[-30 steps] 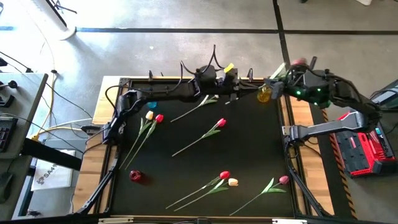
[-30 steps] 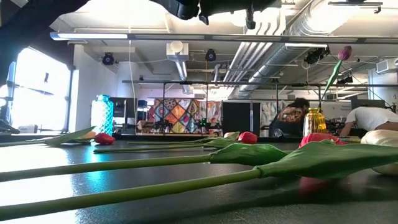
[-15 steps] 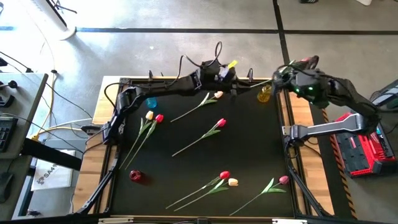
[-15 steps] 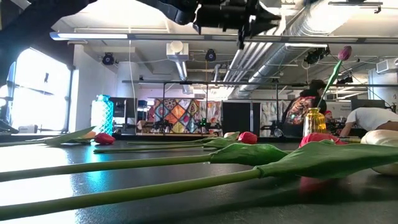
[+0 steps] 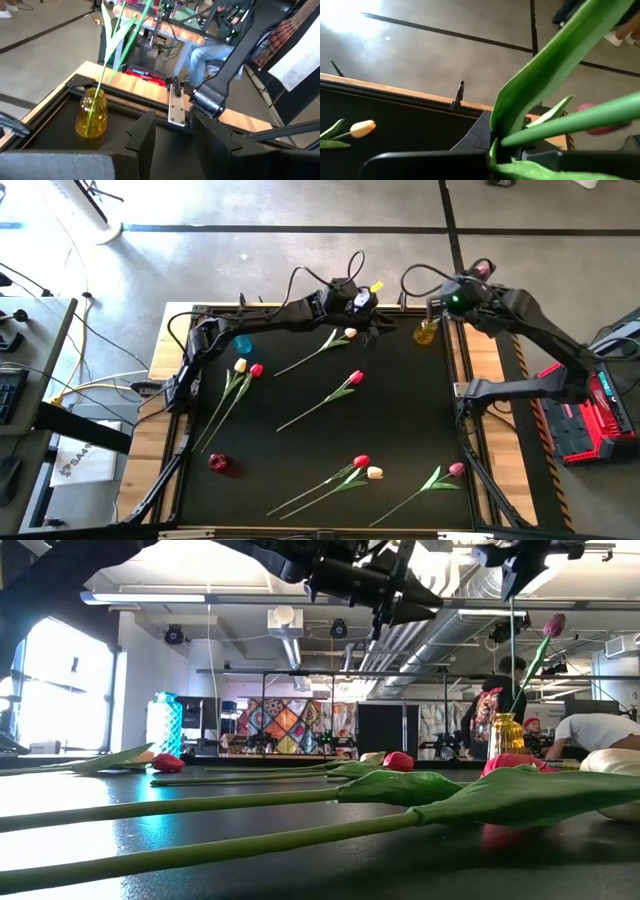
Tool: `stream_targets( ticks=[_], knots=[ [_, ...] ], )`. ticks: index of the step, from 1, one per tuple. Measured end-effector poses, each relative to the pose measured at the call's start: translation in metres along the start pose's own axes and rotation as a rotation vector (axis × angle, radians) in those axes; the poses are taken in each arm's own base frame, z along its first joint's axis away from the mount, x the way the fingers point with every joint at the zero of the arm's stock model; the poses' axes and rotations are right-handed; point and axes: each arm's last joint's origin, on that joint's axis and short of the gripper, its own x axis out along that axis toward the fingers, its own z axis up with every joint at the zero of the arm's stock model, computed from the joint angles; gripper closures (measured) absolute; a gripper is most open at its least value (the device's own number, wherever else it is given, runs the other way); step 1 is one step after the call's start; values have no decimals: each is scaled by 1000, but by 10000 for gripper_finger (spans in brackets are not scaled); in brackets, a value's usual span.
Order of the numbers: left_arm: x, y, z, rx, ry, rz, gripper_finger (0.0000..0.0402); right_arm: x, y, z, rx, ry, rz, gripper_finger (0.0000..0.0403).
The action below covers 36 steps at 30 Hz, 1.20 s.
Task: Sort flowers into vase by color
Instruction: Put the top dark red flower into the yellow vase
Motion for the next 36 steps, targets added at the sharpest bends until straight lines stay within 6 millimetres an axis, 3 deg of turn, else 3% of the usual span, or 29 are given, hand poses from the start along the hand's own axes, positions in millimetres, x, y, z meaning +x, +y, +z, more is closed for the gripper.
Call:
stream_targets(
  ticks=[9,17,29,36],
  knots=[
    [-1,4,-4,-5,42,19,286,26,-2,13,50,37,-69,396],
    [-4,13,-2,-10,35,36,286,31,-3,18,103,45,-15,396],
    [-8,26,-1,-21,44,64,286,73,16,-20,183,172,-14,389],
    [-8,29,-3,-23,64,106,286,75,16,-26,191,196,-33,321]
  ],
)
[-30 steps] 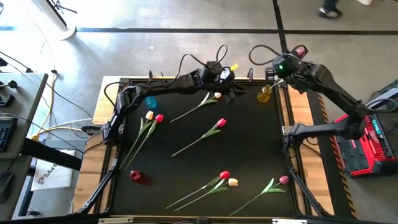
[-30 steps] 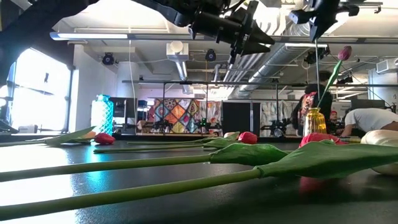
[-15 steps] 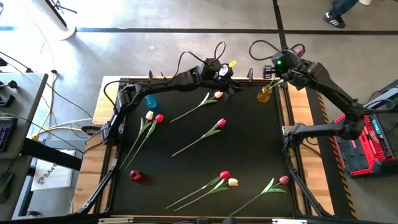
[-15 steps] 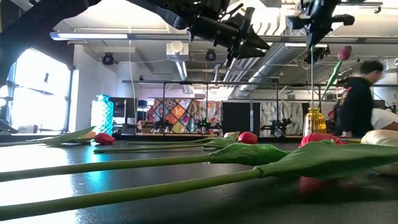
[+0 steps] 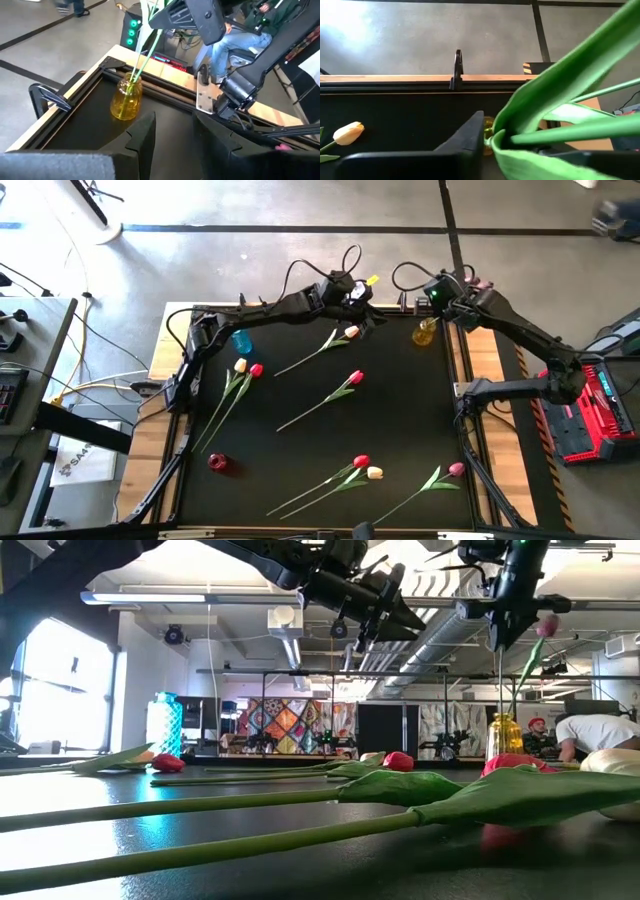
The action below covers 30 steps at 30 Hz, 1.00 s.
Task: Sort flowers into vase by color
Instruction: Put the top dark red flower into the yellow vase, then put the dark red flower into the yellow vase
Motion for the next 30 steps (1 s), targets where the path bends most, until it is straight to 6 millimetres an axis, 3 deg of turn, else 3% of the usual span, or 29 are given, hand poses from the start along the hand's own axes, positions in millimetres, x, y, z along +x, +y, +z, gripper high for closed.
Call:
stream_targets(
  ticks=[6,10,20,30],
  knots=[
    [0,0,-1,-2,9,1,286,-3,-5,4,42,1,-14,243],
    [0,0,-2,-5,22,3,286,-12,-11,11,57,-15,-18,216],
    [0,0,-7,-17,76,-6,286,-48,-26,30,65,-67,-46,221],
    [0,-2,-9,-26,106,-72,286,-90,-32,39,44,-53,208,221]
  ],
)
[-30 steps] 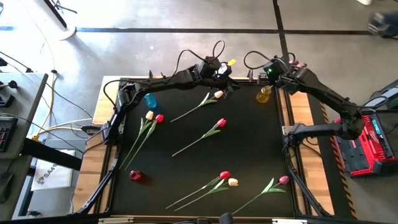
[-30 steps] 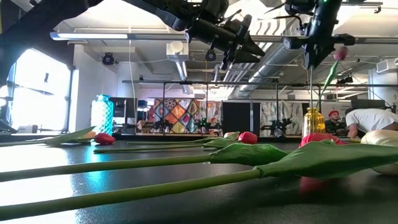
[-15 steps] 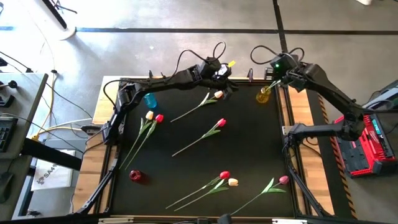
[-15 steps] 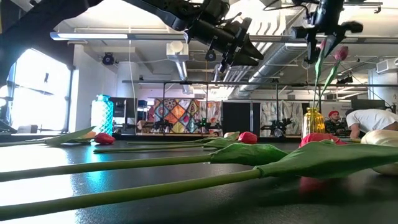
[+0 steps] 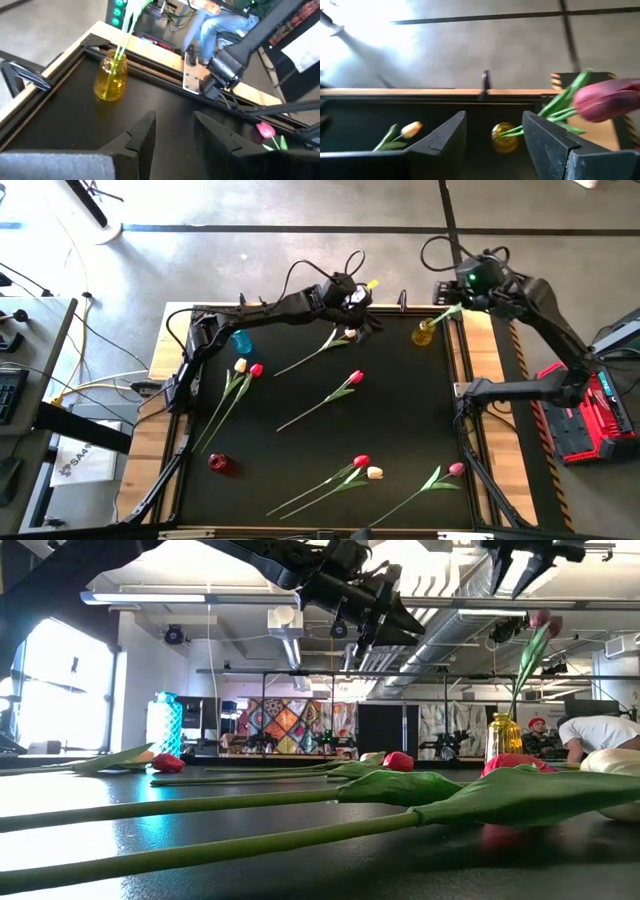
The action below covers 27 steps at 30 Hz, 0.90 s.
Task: Sort flowers into vase by color
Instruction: Put the dark red flower into the yellow vase
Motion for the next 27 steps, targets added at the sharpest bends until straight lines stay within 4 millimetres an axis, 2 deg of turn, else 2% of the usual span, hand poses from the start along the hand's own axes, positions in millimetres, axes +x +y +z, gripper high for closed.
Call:
stream_targets(
  ticks=[9,16,21,27],
  knots=[
    [0,1,-5,53,53,4,286,-24,5,-15,0,40,198,221],
    [2,-9,-8,130,79,-131,286,-39,20,-32,-84,127,362,221],
    [10,-39,-20,169,142,-185,286,-44,31,-45,-169,219,433,221],
    [22,-95,-34,237,142,-163,286,-50,38,-63,-330,335,481,221]
  ],
)
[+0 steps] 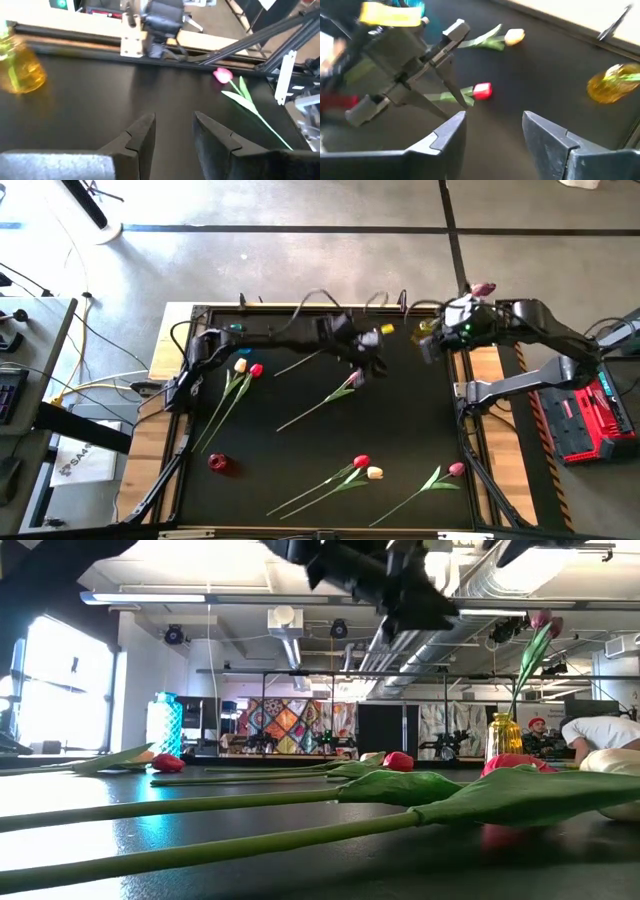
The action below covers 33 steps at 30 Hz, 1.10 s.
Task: Sort flowers into vase by color
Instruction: Put the dark red flower into the yellow vase
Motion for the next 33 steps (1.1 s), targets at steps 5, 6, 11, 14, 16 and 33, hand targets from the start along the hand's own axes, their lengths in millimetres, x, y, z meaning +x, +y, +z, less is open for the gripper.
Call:
stream_targets(
  ticks=[5,6,11,14,16,33],
  knots=[
    [14,-47,2,-30,-38,15,287,-4,4,-14,-99,78,12,221],
    [16,-55,2,-41,-45,27,287,-4,5,-16,-127,99,19,221],
    [24,-95,-3,-66,-47,108,287,-8,10,-29,-275,164,53,221],
    [26,-114,-7,-109,-43,103,287,-10,14,-34,-354,175,81,221],
    [27,-126,-10,-153,-30,104,287,-11,17,-38,-399,185,100,221],
    [23,-150,-23,-329,74,125,287,66,49,-147,-629,418,248,221]
  ],
)
